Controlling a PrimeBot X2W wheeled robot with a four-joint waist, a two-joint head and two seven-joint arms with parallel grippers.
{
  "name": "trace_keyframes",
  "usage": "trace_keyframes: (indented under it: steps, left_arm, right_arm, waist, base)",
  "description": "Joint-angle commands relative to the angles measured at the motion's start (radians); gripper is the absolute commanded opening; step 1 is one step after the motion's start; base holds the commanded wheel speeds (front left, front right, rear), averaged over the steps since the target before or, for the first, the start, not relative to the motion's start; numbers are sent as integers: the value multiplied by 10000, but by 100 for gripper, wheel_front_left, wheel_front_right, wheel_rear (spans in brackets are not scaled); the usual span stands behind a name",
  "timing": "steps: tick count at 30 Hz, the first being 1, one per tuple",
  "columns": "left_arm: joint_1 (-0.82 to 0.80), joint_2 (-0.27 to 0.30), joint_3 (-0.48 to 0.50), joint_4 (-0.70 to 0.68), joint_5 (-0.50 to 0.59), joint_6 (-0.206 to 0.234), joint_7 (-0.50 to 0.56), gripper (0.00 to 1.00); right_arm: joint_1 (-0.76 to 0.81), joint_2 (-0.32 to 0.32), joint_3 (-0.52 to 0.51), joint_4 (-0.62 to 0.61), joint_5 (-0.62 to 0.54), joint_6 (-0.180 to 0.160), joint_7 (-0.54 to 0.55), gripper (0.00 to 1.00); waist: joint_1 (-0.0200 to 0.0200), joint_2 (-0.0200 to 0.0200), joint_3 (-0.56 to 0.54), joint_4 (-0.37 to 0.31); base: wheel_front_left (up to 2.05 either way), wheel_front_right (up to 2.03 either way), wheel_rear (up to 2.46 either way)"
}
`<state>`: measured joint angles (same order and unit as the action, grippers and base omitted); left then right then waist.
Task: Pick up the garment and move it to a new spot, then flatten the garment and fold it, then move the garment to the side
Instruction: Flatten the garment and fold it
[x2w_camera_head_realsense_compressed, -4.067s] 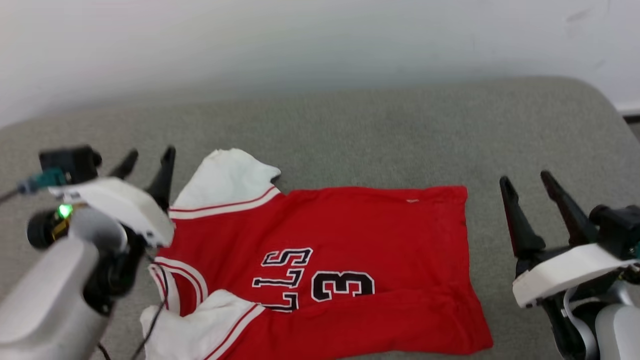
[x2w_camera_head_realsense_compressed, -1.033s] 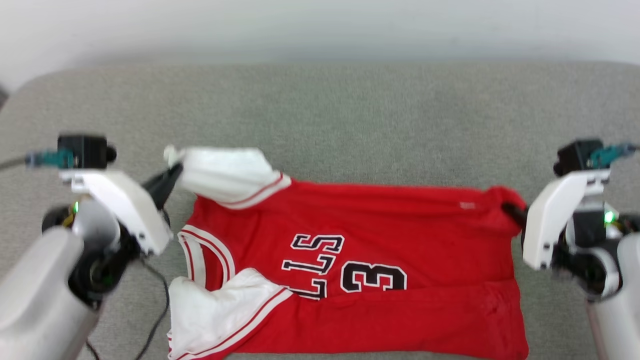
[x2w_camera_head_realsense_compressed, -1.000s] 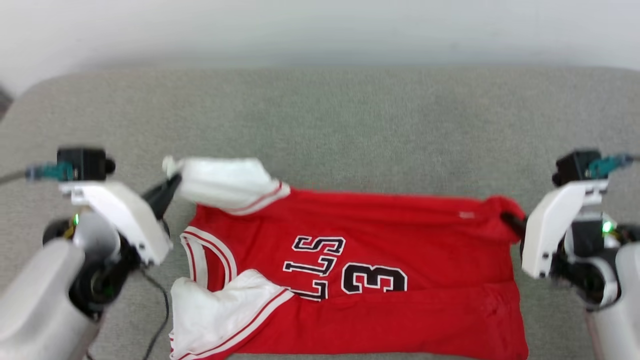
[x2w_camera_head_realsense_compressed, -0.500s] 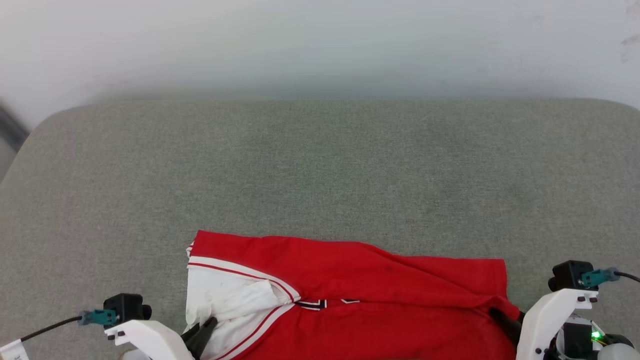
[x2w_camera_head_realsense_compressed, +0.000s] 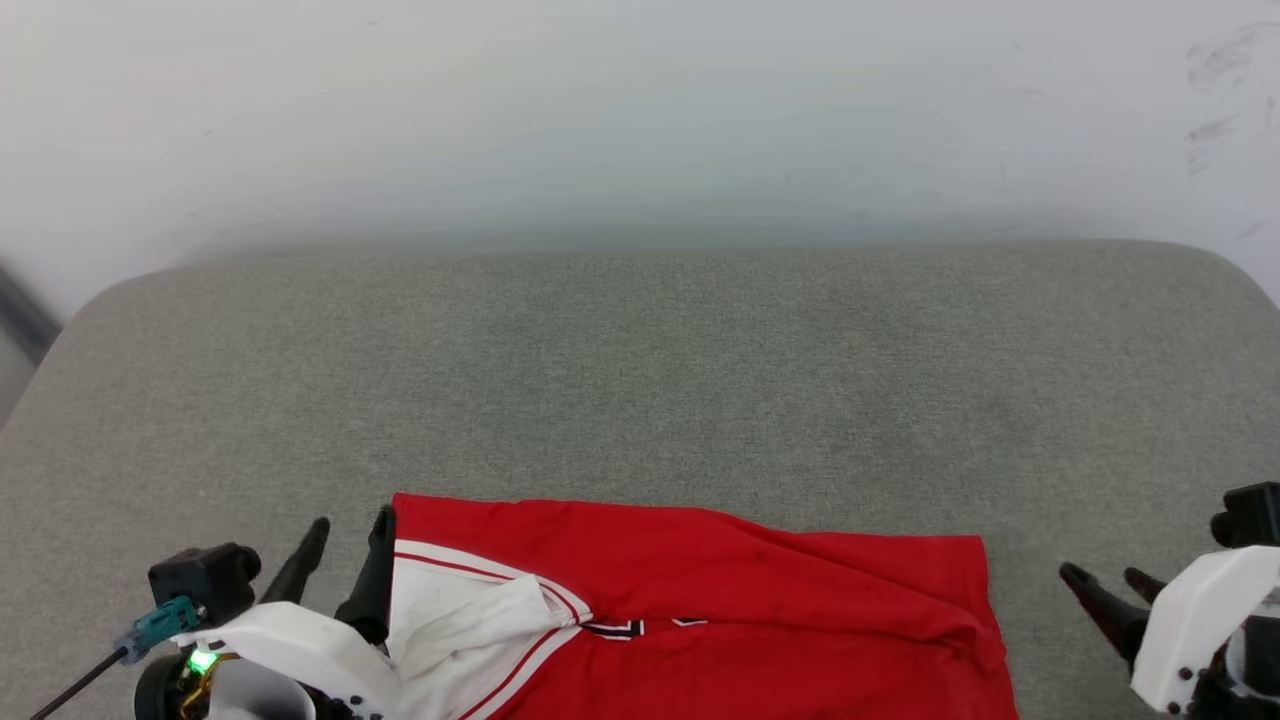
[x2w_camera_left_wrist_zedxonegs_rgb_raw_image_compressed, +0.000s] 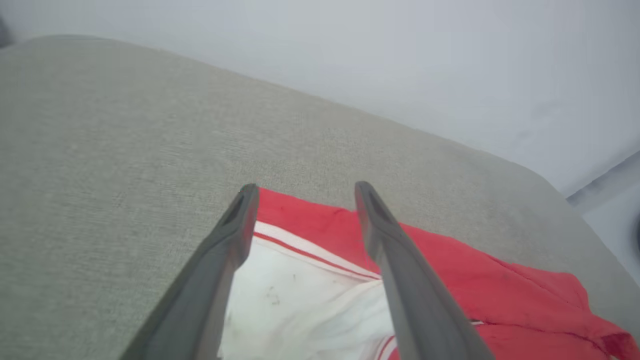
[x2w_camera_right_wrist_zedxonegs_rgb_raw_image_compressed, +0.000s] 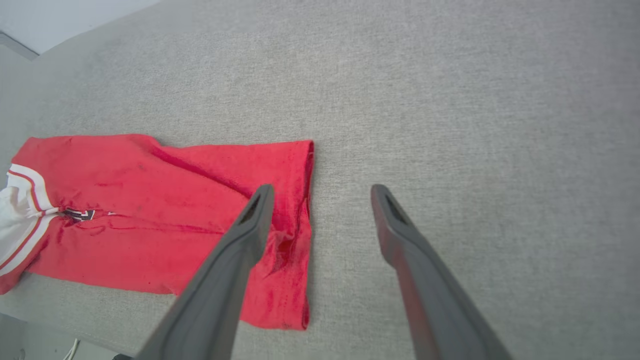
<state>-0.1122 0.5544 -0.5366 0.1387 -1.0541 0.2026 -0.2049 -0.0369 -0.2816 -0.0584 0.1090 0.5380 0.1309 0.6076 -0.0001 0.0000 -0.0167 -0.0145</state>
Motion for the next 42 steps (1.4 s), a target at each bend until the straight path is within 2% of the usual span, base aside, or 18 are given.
trace_keyframes:
  steps: [1,4,6,8,12,16,23,24,25,26,28,35,42]
  left_arm:
    - [-175,191,22,-282,575,399,-204,100]
    - [-292,247,83,-793,1509,1209,-432,100]
    - [-343,250,112,-1144,1996,1518,-512,100]
    - [-325,209,145,-1517,2383,1636,-548,100]
    - [-287,-34,162,-2172,2913,1514,-600,100]
    - [-414,-234,220,-2164,3146,1244,-614,100]
    - [-496,-535,318,-1916,3420,863,-619,100]
    - [-498,-567,343,-1884,3454,801,-620,100]
    - [-492,-594,355,-1836,3473,765,-620,100]
    - [-480,-614,378,-1756,3549,655,-619,100]
    - [-468,-613,379,-1711,3589,616,-619,100]
    - [-190,-514,430,-1459,3746,615,-610,100]
    - [101,-437,416,-1520,3729,778,-552,100]
  right_arm:
    - [-178,-29,-406,-176,-115,-4,582,100]
    - [-317,48,-1034,-278,-422,-4,1780,100]
    - [-459,154,-1320,-350,-625,-4,2427,100]
    - [-543,289,-1481,-373,-802,-4,2943,100]
    - [-570,854,-1661,-189,-1120,-4,3668,100]
    - [-503,1371,-1682,331,-1082,-4,3693,100]
    - [-271,1820,-1511,1675,-842,-4,3727,100]
    - [-264,1868,-1448,1896,-790,-4,3763,80]
    - [-244,1891,-1355,2075,-742,-4,3811,36]
    - [-292,1898,-1230,2208,-600,-2,3708,0]
    - [-364,1850,-1147,2182,-542,-2,3630,0]
    - [-918,1027,-684,1735,-205,-4,2973,0]
    - [-842,383,-967,1773,-46,-4,2773,0]
  waist:
    - [1,0,-22,52]
    - [1,0,-16,212]
    - [1,0,37,375]
    - [1,0,110,544]
    - [1,0,558,1076]
    - [1,0,887,1456]
    - [1,0,1030,1731]
    - [1,0,1034,1747]
    - [1,0,1031,1758]
    - [1,0,1001,1759]
    - [1,0,973,1744]
    - [1,0,452,1476]
    - [1,0,90,1091]
  base:
    - [0,0,0]
    - [0,0,0]
    - [0,0,0]
    - [0,0,0]
    - [0,0,0]
    - [0,0,0]
    - [0,0,0]
    - [0,0,0]
    - [0,0,0]
    - [0,0,0]
    - [0,0,0]
    - [0,0,0]
    - [0,0,0]
